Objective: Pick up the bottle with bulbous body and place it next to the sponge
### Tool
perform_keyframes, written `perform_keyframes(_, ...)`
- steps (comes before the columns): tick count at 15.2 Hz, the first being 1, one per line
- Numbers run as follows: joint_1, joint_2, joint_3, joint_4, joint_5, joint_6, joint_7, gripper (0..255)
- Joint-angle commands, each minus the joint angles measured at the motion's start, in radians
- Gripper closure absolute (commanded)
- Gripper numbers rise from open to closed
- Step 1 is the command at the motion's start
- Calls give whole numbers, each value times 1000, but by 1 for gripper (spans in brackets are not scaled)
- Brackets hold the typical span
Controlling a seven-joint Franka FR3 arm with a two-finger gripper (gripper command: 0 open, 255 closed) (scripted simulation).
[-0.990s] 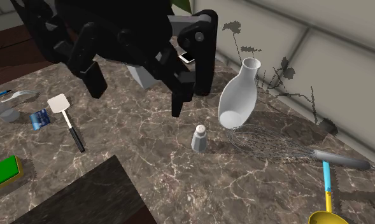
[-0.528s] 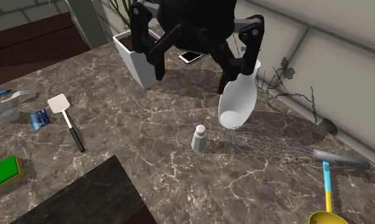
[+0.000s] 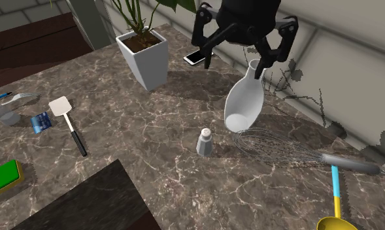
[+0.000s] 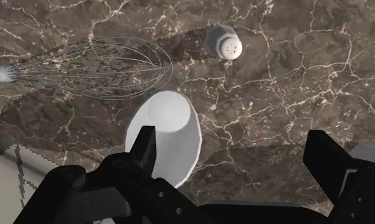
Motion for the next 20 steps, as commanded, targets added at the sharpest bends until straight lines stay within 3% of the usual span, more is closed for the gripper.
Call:
perform_keyframes(1, -14, 72, -11, 71, 10, 3, -20, 0)
perform_keyframes(8, -75, 343, -29, 376, 56, -28, -74, 0)
perform_keyframes(15, -73, 356, -26, 301, 60, 59, -78, 0)
perform_keyframes(20, -73, 357, -26, 296, 61, 66, -79, 0)
